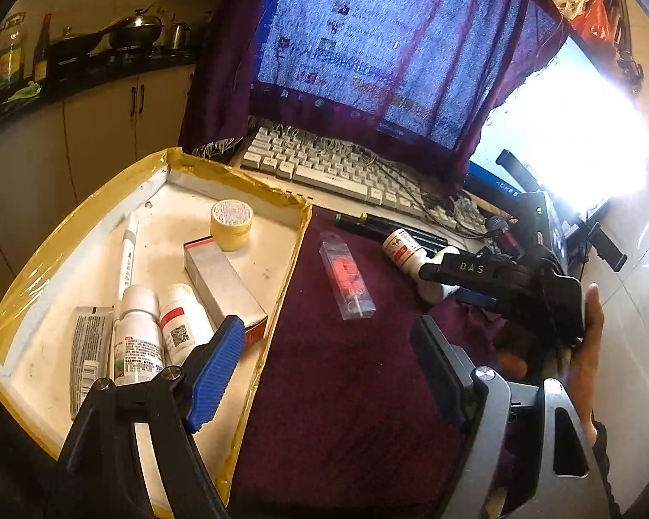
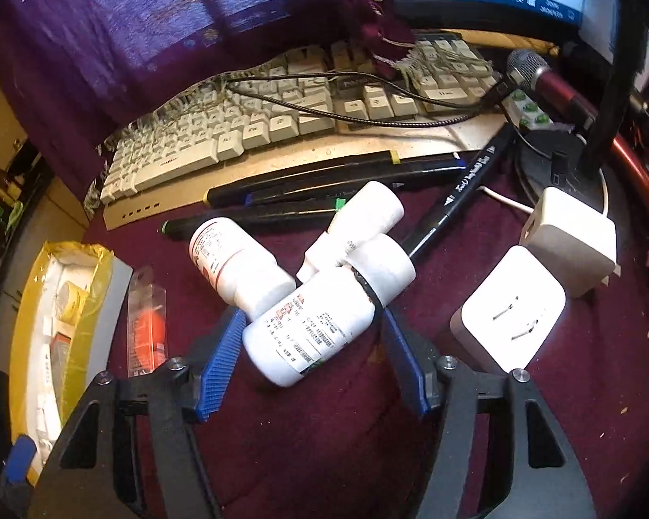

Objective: Organize objects
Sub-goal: 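Move the right tool to the white bottles near the keyboard, then grasp the clear red-item packet with the left tool while the right tool grasps the white bottle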

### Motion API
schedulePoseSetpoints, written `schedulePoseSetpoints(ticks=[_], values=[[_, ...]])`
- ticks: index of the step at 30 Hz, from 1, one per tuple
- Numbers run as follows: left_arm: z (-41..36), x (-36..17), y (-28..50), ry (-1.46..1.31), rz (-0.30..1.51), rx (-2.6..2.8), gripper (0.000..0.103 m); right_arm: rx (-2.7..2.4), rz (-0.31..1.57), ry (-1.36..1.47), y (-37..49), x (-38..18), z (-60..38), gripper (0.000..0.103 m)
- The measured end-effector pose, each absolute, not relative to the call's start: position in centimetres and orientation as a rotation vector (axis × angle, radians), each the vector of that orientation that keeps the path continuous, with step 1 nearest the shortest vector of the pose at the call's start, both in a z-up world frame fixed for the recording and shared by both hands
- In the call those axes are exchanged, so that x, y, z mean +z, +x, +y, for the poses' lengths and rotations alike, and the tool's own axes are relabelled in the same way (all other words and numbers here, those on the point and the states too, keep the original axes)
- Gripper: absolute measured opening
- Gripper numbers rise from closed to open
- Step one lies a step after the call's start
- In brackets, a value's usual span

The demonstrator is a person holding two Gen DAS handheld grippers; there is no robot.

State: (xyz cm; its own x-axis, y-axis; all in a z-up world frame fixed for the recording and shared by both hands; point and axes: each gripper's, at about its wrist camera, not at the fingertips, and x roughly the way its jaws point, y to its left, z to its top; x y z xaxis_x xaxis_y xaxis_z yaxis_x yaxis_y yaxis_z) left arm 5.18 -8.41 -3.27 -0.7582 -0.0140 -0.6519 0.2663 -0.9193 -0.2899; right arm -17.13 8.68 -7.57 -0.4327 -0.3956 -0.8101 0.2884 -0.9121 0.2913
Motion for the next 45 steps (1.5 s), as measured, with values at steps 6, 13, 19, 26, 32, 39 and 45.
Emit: schedulePoseSetpoints(ticks=[6, 13, 19, 26, 32, 39, 45], values=[[-7.5, -3.4, 4.7, 1.041, 0.551, -2.767, 0.074, -2.342, -0.175, 1.345, -15.6, -7.7, 10.8, 0.058], [-6.0, -3.7, 1.6, 1.122, 0.457, -2.723, 0.074, -2.284, -0.085, 1.28, -11.5, -7.5, 13.4, 0.058], [-5.9, -5.2, -3.5, 1.235, 0.373, -2.629, 0.074, -2.304, -0.048, 1.21, -10.5, -6.7, 14.1, 0.058], [-5.5, -8.0, -9.9, 1.412, 0.213, -2.481, 0.046, -2.332, -0.007, 1.207, -10.2, -6.3, 13.1, 0.061], [-4.7, -8.8, -10.6, 1.421, 0.067, -2.459, 0.024, -2.371, -0.013, 1.232, -10.5, -6.4, 13.1, 0.061], [-5.0, -8.4, -4.2, 1.418, 0.251, -2.632, 0.024, -2.382, -0.042, 1.294, -11.5, -7.2, 12.9, 0.061], [-3.8, -8.3, -0.5, 1.39, 0.292, -2.664, 0.024, -2.394, -0.026, 1.291, -11.6, -8.0, 13.1, 0.056]])
